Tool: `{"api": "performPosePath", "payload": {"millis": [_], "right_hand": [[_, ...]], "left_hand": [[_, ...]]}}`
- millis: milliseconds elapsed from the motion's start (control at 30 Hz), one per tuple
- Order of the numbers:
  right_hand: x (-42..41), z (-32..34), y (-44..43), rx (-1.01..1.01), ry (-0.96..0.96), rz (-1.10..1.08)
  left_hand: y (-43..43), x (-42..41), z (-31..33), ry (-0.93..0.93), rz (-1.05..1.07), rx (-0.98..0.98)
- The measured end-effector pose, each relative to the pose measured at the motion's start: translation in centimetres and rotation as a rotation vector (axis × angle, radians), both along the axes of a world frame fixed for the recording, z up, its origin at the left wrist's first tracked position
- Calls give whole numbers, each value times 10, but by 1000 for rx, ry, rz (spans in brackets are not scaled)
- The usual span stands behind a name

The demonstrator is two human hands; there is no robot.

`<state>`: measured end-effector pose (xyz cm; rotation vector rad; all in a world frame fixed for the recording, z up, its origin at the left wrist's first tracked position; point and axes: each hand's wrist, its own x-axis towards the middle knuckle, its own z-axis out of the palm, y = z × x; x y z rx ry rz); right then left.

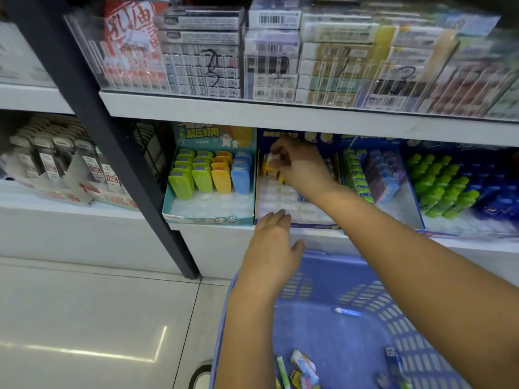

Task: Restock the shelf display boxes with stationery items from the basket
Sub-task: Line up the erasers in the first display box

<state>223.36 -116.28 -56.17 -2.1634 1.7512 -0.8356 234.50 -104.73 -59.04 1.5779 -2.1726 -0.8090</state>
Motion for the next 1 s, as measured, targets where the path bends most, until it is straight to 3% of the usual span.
{"api": "performPosePath", "payload": {"millis": [200,333,500,633,700,767,833,900,1000], "right_hand": [[-4,-2,-3,3,69,14],[4,-8,0,-122,409,-1],[11,0,2,-55,355,-95],[8,16,31,45,490,-3],[-6,8,68,-7,413,34],[-29,-7,112,-7,190,-2],[-55,-35,150,120,115,-64],[-73,-75,183,405,215,-35],[-83,-141,218,792,278,95]], "left_hand": [[-1,0,-2,10,2,-2],[-1,-1,-3,15,3,-3],[-1,1,-2,-23,-30,19],[8,1,5,86,-15,-59],[16,1,8,248,43,-132],[20,-2,6,316,77,-93],[21,-9,-8,216,56,13],[25,-23,-33,34,-12,210],[45,-43,-87,-383,-223,455]]}}
